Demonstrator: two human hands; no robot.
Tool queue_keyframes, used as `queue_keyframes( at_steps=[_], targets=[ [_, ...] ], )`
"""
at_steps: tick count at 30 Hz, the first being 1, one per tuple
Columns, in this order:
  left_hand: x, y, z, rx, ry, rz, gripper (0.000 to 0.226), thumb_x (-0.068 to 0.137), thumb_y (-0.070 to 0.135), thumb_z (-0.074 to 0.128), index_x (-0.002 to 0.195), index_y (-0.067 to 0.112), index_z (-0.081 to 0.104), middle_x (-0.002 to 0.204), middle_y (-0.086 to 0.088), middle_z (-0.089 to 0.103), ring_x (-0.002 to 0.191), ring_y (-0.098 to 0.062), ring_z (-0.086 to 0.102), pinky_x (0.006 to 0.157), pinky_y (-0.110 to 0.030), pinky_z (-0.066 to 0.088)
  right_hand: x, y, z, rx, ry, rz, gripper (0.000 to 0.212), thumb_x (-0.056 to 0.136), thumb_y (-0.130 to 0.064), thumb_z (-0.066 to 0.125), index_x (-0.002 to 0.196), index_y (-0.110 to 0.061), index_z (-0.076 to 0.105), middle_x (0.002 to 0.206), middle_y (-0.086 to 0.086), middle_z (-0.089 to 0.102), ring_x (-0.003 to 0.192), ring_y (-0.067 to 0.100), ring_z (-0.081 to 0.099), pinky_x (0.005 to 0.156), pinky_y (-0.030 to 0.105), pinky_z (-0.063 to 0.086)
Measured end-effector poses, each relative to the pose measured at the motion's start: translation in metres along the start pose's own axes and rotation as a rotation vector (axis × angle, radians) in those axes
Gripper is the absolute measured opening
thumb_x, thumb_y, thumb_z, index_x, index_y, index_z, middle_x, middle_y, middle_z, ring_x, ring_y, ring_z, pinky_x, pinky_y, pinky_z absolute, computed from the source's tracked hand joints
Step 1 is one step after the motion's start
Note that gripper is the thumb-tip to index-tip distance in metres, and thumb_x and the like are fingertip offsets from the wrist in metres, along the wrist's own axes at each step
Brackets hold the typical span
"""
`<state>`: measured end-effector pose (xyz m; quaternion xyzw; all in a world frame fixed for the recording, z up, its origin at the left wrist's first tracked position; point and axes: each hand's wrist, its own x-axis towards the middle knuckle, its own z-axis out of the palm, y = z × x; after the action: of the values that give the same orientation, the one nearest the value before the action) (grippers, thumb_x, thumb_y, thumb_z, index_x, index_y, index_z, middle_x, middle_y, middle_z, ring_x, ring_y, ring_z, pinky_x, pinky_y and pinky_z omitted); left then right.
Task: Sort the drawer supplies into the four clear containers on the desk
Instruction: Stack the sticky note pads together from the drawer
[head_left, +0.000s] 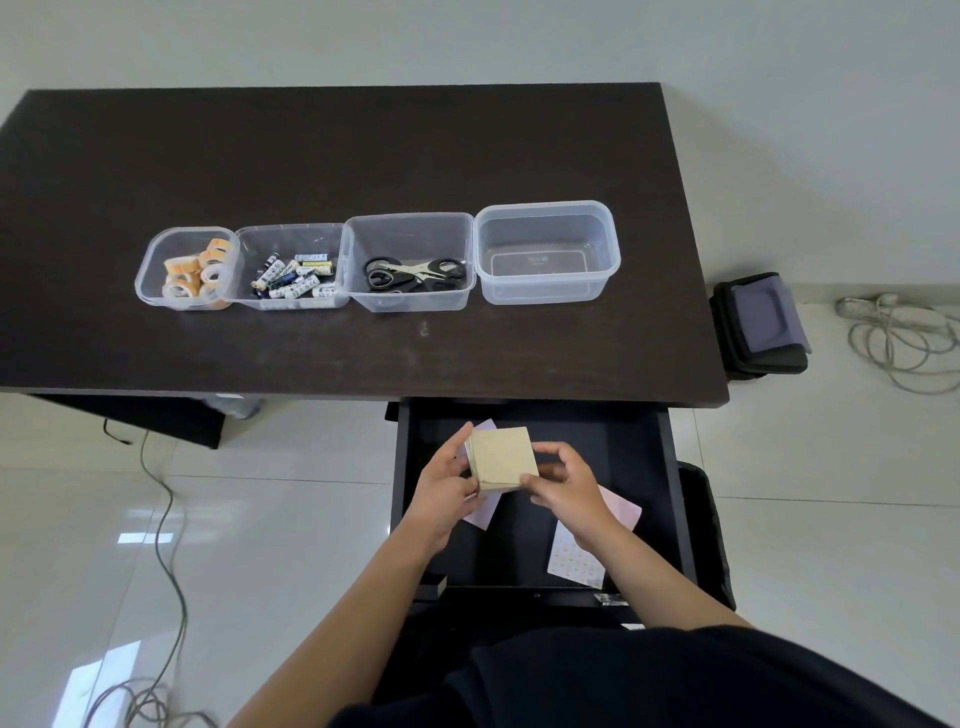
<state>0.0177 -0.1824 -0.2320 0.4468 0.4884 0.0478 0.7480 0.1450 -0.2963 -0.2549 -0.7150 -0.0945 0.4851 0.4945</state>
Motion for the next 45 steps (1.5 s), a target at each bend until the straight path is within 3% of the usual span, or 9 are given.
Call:
queue_keyframes(
  at_steps=[7, 12, 21, 24, 27, 30, 32, 40, 45],
  targets=[
    [-0.007, -0.005, 0.0, -0.027, 0.03, -0.002, 0.026, 0.095, 0.016, 0.054, 0.111, 0.034, 0.064, 0.121, -0.003, 0.061, 0.114, -0.022, 0.058, 0.089, -0.035, 0.052, -0.006, 0.006, 0.003, -0.008, -0.04, -0.032, 0.035, 0.082, -0.007, 0.069, 0.11, -0.025, 0.057, 0.098, 0.005, 0.071, 0.095, 0.016, 0.066, 0.075, 0.026, 0.054],
    [-0.008, -0.011, -0.004, -0.008, 0.036, 0.02, 0.044, 0.087, -0.009, 0.055, 0.113, 0.026, 0.061, 0.122, -0.005, 0.059, 0.109, -0.021, 0.056, 0.084, -0.034, 0.051, -0.006, 0.01, 0.001, -0.024, -0.079, -0.054, 0.037, 0.083, -0.006, 0.069, 0.114, -0.024, 0.061, 0.095, 0.005, 0.071, 0.091, 0.016, 0.066, 0.075, 0.025, 0.053],
    [-0.008, -0.018, -0.006, 0.038, -0.011, 0.0, 0.056, 0.084, -0.016, 0.052, 0.126, 0.02, 0.055, 0.12, 0.001, 0.055, 0.105, -0.013, 0.054, 0.092, -0.04, 0.051, -0.003, 0.015, -0.021, 0.001, -0.158, 0.026, 0.031, 0.09, -0.005, 0.06, 0.113, -0.025, 0.064, 0.099, 0.001, 0.073, 0.089, 0.01, 0.069, 0.079, 0.022, 0.053],
    [-0.007, -0.021, -0.008, 0.052, 0.012, -0.008, 0.057, 0.083, -0.017, 0.05, 0.125, 0.022, 0.056, 0.119, 0.0, 0.056, 0.105, -0.014, 0.055, 0.094, -0.043, 0.05, 0.004, 0.027, -0.034, -0.187, -0.118, 0.024, 0.025, 0.088, -0.01, 0.064, 0.101, -0.03, 0.065, 0.101, 0.005, 0.071, 0.09, 0.017, 0.068, 0.078, 0.022, 0.05],
    [-0.007, -0.025, -0.012, 0.056, 0.025, -0.022, 0.057, 0.084, -0.017, 0.05, 0.122, 0.025, 0.057, 0.124, -0.001, 0.055, 0.113, -0.019, 0.053, 0.094, -0.042, 0.051, 0.01, 0.051, -0.048, -0.515, -0.12, 0.056, 0.026, 0.083, -0.008, 0.067, 0.105, -0.023, 0.066, 0.102, 0.0, 0.065, 0.09, 0.012, 0.061, 0.071, 0.01, 0.046],
    [-0.009, -0.028, -0.014, 0.044, 0.034, -0.036, 0.057, 0.084, -0.017, 0.05, 0.12, 0.027, 0.058, 0.127, 0.001, 0.054, 0.118, -0.02, 0.051, 0.091, -0.037, 0.052, 0.013, 0.073, -0.058, -0.796, -0.137, 0.051, 0.041, 0.079, -0.009, 0.065, 0.117, -0.021, 0.062, 0.119, -0.004, 0.06, 0.115, 0.013, 0.051, 0.095, 0.021, 0.043],
    [-0.011, -0.03, -0.014, 0.048, 0.039, -0.04, 0.057, 0.084, -0.016, 0.05, 0.121, 0.027, 0.057, 0.128, 0.001, 0.053, 0.119, -0.021, 0.051, 0.089, -0.034, 0.053, 0.012, 0.079, -0.06, -0.909, -0.133, 0.032, 0.046, 0.077, -0.01, 0.063, 0.121, -0.023, 0.059, 0.122, -0.005, 0.059, 0.119, 0.019, 0.044, 0.101, 0.03, 0.039],
    [-0.015, -0.034, -0.013, 0.059, 0.033, -0.05, 0.057, 0.084, -0.016, 0.051, 0.119, 0.028, 0.057, 0.128, 0.001, 0.053, 0.118, -0.02, 0.05, 0.087, -0.032, 0.052, 0.015, 0.071, -0.047, -1.054, -0.176, 0.052, 0.051, 0.077, -0.013, 0.065, 0.125, -0.023, 0.053, 0.109, -0.007, 0.052, 0.116, 0.019, 0.042, 0.092, 0.034, 0.042],
    [-0.016, -0.036, -0.013, 0.065, 0.038, -0.052, 0.057, 0.084, -0.016, 0.051, 0.121, 0.027, 0.057, 0.126, 0.002, 0.053, 0.114, -0.018, 0.051, 0.091, -0.035, 0.053, 0.018, 0.067, -0.047, -1.132, -0.271, 0.009, 0.024, 0.074, -0.015, 0.068, 0.098, -0.017, 0.064, 0.107, 0.001, 0.05, 0.105, 0.02, 0.05, 0.084, 0.031, 0.047]
  ],
)
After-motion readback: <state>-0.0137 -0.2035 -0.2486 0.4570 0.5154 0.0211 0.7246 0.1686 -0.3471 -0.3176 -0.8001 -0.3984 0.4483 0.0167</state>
